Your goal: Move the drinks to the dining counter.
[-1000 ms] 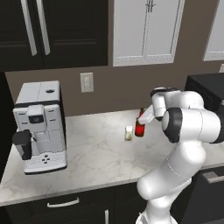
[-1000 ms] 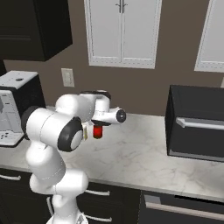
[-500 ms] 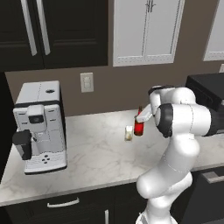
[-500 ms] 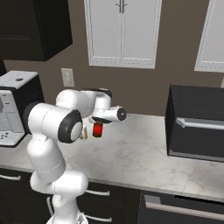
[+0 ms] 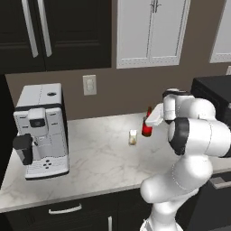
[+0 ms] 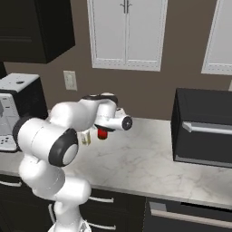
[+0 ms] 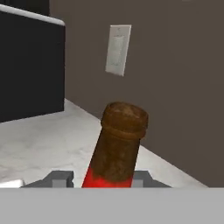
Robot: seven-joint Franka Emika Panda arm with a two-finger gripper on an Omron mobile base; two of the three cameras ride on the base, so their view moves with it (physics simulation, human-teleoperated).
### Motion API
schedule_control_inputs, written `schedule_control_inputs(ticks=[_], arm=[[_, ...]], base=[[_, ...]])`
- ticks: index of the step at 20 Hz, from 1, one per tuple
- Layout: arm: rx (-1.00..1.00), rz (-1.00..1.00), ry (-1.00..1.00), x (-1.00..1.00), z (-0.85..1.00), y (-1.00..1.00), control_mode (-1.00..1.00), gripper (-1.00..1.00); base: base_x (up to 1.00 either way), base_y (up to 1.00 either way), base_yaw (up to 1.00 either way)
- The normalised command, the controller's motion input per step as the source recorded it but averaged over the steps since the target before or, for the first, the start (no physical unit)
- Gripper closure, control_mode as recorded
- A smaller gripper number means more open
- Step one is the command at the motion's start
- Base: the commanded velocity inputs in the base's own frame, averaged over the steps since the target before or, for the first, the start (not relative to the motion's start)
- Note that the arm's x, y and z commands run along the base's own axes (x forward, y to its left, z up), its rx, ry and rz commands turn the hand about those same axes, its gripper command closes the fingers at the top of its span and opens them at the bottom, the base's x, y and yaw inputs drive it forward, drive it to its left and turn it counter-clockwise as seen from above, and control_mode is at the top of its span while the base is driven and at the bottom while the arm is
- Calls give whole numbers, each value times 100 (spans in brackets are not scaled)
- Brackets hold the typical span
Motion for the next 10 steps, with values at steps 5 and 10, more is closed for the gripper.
schedule_control_inputs(ticks=[5,10], arm=[[6,7,-37,-99,96,-3,-100,100],[0,21,-13,-100,75,2,-100,100]], base=[[0,0,0],[0,0,0]])
